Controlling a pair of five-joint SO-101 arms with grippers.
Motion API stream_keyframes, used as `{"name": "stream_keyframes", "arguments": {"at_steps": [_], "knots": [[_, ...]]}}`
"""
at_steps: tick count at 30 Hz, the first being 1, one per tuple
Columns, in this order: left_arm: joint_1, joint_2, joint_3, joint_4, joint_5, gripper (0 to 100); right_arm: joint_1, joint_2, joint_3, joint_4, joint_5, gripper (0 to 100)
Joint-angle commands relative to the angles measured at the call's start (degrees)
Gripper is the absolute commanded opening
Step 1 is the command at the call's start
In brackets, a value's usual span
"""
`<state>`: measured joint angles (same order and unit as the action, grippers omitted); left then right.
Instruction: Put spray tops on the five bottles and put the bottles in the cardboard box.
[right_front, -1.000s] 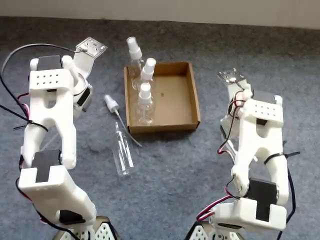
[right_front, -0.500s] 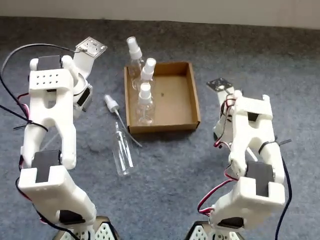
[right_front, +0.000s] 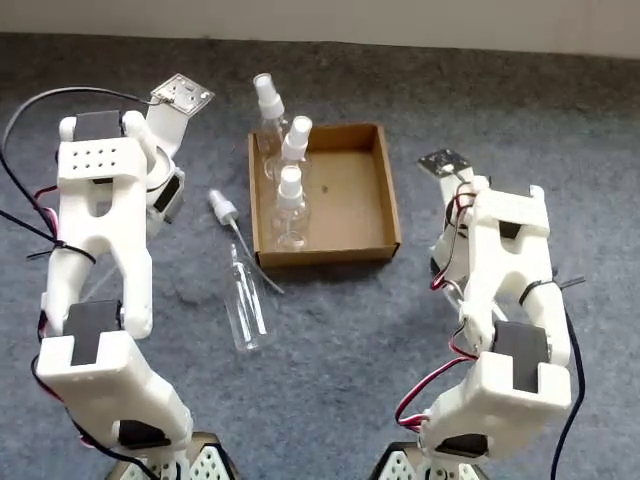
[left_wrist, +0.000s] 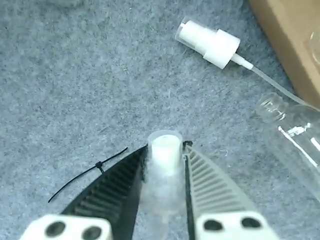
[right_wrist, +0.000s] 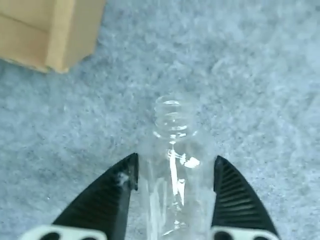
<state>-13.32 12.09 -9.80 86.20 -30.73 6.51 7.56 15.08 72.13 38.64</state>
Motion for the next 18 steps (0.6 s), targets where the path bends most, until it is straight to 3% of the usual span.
{"name": "stream_keyframes", "arguments": {"at_steps": [1,11,18], "knots": [[-0.2,-4.0,-2.7,0.5,0.5,6,0.9,-0.6,-3.2,0.0,0.2,9.9],[-2.4,-4.1,-13.4,9.2,2.8,6,5.8,-19.1,-9.3,7.1,-6.4,7.4],[-2.4,-6.8,-25.1,14.7,9.4,6,-1.7,-40.2,-3.4,6.7,-14.7,7.4]]}}
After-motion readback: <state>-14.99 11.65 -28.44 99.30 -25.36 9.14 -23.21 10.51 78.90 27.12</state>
